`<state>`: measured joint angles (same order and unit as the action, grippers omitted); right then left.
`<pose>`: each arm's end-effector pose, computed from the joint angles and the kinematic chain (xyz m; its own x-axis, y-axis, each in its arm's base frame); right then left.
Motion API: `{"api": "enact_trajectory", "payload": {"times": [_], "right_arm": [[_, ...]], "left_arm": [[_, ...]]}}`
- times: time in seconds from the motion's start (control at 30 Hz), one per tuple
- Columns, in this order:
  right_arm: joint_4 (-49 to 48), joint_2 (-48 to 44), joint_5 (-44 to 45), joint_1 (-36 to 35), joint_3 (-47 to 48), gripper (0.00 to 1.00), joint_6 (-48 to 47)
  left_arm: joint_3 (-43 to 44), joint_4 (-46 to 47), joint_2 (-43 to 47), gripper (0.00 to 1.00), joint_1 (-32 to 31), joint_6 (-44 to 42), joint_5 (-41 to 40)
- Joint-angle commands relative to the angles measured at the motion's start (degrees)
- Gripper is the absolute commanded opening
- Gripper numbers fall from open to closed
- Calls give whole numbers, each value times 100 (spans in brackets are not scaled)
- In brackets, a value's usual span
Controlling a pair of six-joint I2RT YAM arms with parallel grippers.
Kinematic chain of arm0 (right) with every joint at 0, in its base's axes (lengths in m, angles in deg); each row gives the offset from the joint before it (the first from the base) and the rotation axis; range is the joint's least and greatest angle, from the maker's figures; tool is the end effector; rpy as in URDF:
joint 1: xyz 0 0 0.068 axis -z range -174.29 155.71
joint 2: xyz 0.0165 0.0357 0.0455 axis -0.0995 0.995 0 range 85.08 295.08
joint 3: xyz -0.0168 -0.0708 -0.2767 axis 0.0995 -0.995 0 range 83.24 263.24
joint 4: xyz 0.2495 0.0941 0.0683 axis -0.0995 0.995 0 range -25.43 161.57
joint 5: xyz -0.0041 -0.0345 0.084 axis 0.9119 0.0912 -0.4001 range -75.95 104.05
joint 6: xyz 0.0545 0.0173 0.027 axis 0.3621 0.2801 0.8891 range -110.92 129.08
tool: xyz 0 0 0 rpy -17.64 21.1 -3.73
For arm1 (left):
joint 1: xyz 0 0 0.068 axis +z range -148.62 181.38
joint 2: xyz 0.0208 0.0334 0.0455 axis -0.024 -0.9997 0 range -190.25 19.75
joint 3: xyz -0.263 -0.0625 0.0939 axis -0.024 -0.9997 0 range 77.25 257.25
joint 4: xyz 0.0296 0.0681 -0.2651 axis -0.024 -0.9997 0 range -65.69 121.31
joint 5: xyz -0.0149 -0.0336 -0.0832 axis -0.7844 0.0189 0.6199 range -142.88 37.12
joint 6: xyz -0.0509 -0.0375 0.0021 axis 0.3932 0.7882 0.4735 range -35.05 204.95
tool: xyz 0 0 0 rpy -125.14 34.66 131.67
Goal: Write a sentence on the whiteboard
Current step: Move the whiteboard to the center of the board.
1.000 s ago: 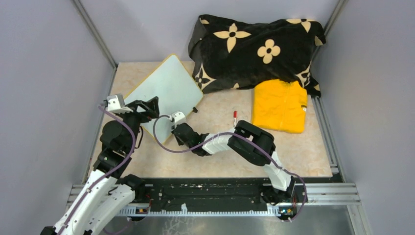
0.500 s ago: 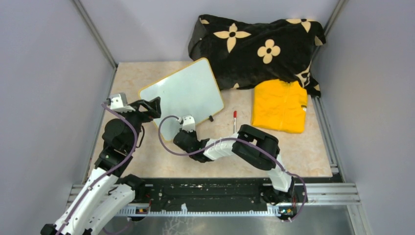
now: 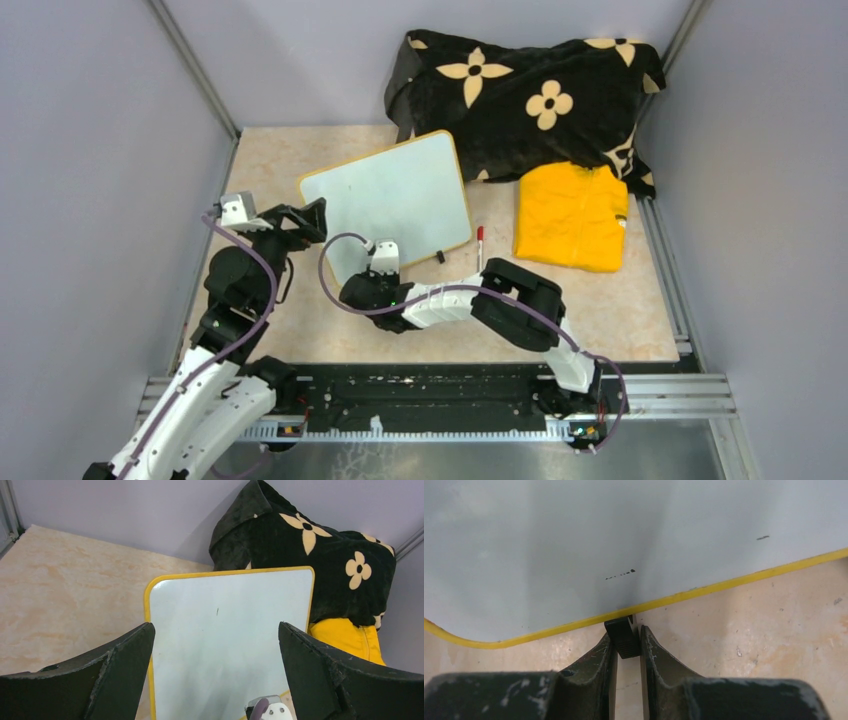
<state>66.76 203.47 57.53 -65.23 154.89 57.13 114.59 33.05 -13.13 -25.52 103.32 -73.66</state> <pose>0.1771 0.4101 0.1275 -0.5648 0.0178 -0.8251 -0.1766 0.9740 0.1419 0.1502 -0.0569 0.3573 0.0573 -0.3594 -0.9314 0.1333 0.9274 -0.3496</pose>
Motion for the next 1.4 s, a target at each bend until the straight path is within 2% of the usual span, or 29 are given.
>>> {"api": "enact_trajectory", "payload": {"times": [0.0, 0.1, 0.3, 0.43, 0.53, 0.77, 0.9, 1.0, 1.1, 1.27, 1.37], "right_arm": [[2145, 670, -323, -190, 474, 0, 1086], [2388, 794, -367, -196, 646, 2, 1193], [2231, 605, -403, -192, 466, 38, 1043], [2129, 449, -444, -194, 418, 53, 759], [1998, 255, -520, -192, 298, 61, 563], [979, -997, -906, -285, -828, 66, -228], [154, -2239, -1089, -299, -1984, 70, -837], [-633, -3293, -960, -223, -3044, 71, -1200], [-983, -4181, -602, 24, -3790, 71, -1257], [-2750, -4783, 132, 88, -4834, 68, -2353], [-3168, -4805, 149, 247, -4955, 67, -2658]], "left_arm": [[-28, 145, 101, 99, -28, -44, -84], [-31, 143, 109, 99, -28, -52, -101], [-21, 151, 99, 99, -27, -36, -17], [-6, 139, 94, 99, -33, -44, -3], [5, 125, 119, 99, -33, -35, 3], [5, 138, 90, 99, -28, -99, 73], [31, 138, 47, 99, -34, -105, 252], [40, 114, -37, 99, -47, -106, 414], [37, 168, -240, 99, -73, -138, 636], [95, 205, -671, 99, -135, -140, 1109], [65, 267, -782, 99, -173, -126, 1191]]}}
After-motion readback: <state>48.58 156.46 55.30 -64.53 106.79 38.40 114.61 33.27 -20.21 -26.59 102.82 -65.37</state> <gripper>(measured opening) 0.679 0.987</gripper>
